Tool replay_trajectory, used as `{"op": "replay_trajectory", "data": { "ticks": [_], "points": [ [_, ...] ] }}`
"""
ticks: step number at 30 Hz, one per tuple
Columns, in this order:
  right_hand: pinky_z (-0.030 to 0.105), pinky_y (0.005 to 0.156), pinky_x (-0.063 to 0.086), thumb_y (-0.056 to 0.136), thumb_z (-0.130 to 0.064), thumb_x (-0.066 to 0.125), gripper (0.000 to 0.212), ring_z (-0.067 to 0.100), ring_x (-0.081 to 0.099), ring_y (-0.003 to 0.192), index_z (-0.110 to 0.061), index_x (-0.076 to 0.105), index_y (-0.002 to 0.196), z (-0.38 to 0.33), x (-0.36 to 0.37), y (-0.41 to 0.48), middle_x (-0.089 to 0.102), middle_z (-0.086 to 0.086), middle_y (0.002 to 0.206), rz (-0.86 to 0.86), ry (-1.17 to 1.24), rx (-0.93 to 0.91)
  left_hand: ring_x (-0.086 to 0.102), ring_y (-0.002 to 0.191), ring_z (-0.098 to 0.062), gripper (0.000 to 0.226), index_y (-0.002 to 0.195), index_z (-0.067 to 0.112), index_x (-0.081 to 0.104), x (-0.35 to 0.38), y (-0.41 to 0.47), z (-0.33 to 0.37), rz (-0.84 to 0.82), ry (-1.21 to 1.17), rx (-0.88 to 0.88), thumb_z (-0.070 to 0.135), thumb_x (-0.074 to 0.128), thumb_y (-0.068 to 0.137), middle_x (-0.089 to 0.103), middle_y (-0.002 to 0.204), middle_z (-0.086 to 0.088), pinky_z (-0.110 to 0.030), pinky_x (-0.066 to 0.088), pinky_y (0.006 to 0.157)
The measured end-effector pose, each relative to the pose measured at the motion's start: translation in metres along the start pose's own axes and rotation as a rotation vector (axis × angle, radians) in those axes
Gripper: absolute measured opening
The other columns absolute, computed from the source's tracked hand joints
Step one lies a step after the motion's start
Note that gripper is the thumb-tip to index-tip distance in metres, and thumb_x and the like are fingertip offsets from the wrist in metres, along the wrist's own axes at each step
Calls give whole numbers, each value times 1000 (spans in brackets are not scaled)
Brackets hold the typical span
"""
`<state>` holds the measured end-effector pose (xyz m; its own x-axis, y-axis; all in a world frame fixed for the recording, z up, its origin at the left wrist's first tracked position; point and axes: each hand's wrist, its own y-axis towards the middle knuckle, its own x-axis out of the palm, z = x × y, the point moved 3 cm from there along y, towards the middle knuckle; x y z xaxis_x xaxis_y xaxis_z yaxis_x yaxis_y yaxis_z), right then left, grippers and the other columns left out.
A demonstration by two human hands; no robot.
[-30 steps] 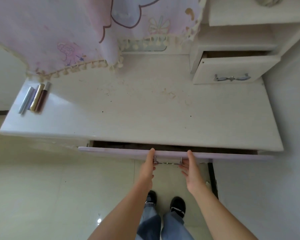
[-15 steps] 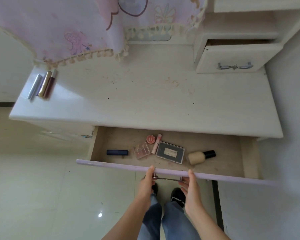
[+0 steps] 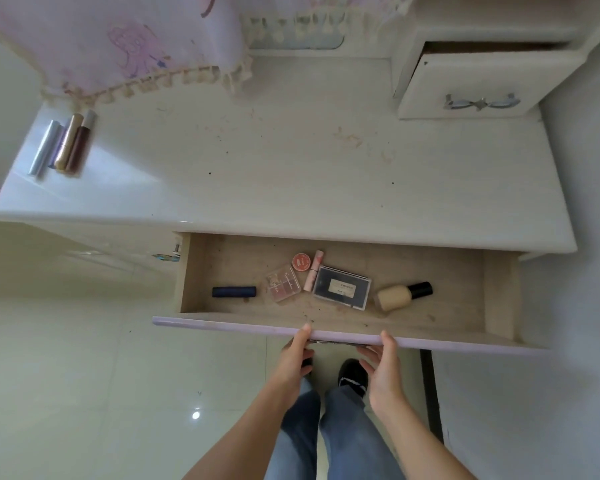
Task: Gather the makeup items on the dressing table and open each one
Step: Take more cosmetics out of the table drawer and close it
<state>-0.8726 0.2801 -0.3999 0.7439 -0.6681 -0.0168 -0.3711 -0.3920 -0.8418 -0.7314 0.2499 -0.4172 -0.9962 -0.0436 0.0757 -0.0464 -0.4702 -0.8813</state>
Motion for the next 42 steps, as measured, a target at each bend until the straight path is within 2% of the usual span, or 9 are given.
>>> {"op": "replay_trajectory", "data": {
  "ticks": [14, 19, 21, 26, 29, 32, 34, 38, 42],
  "points": [
    [39, 101, 35, 96, -25, 33, 22, 24, 52, 99, -19, 51, 86, 11, 1, 16, 57, 5, 88, 22, 90, 15, 50, 110, -22, 33, 116, 8, 44, -12, 18, -13, -56, 20, 21, 32, 43, 94, 51, 118, -11, -35, 42, 96],
    [42, 105, 33, 97, -30, 31, 30, 30, 49, 114, -12, 48, 114, 9, 3, 9, 58, 14, 110, -4, 88, 34, 48, 111, -19, 34, 118, 12, 42, -8, 9, -10, -62, -10, 0, 36, 41, 94, 49, 120, -7, -33, 40, 90],
    [44, 109, 31, 97, -33, 32, 35, 27, 49, 113, -13, 45, 123, 8, 5, 1, 59, 8, 102, 2, 65, 53, 47, 112, -19, 37, 119, 13, 42, -8, 4, -7, -68, 11, -4, 38, 40, 94, 50, 120, -6, -33, 40, 89],
    [46, 106, 35, 96, -36, 36, 41, 29, 47, 120, -15, 40, 131, 8, 4, -15, 48, 6, 117, -17, -54, 62, 48, 115, -19, 29, 117, 19, 44, -15, -19, 0, -121, 80, 11, 37, 41, 95, 53, 114, 2, -34, 44, 92],
    [39, 91, 43, 96, -33, 41, 38, 26, 54, 107, -11, 47, 126, 7, 8, -24, 53, 7, 119, -17, -272, 107, 56, 108, -21, 26, 115, 16, 51, -26, -36, 1, -112, 183, -8, 32, 47, 94, 59, 115, -6, -35, 45, 94],
    [30, 76, 44, 94, -26, 47, 24, 22, 58, 92, -9, 56, 109, -3, 16, -37, 62, 7, 98, -131, -523, 113, 59, 80, -16, 10, 98, 11, 60, -39, -56, 14, -53, 224, 57, 16, 53, 92, 63, 93, -9, -16, 49, 67],
    [23, 65, 43, 94, -22, 48, 15, 17, 58, 82, -13, 59, 99, -18, 28, -47, 63, 5, 90, -250, -628, 65, 58, 77, -13, 11, 98, 11, 62, -55, -70, 29, 52, 250, 144, 13, 57, 89, 65, 91, -6, -16, 46, 60],
    [15, 59, 43, 93, -16, 49, 12, 12, 58, 70, -15, 59, 86, -53, 54, -61, 64, 3, 83, -455, -737, -108, 60, 80, -11, 15, 103, 13, 62, -81, -94, 58, 230, 293, 296, 14, 59, 88, 67, 92, -4, -15, 43, 64],
    [21, 70, 47, 91, -15, 53, 10, 15, 59, 77, -18, 59, 83, -75, 70, -53, 64, 4, 85, -510, -828, -203, 62, 89, -14, 12, 99, 18, 60, -91, -103, 85, 332, 370, 403, 14, 59, 87, 67, 96, -6, -23, 49, 80]
  ]
}}
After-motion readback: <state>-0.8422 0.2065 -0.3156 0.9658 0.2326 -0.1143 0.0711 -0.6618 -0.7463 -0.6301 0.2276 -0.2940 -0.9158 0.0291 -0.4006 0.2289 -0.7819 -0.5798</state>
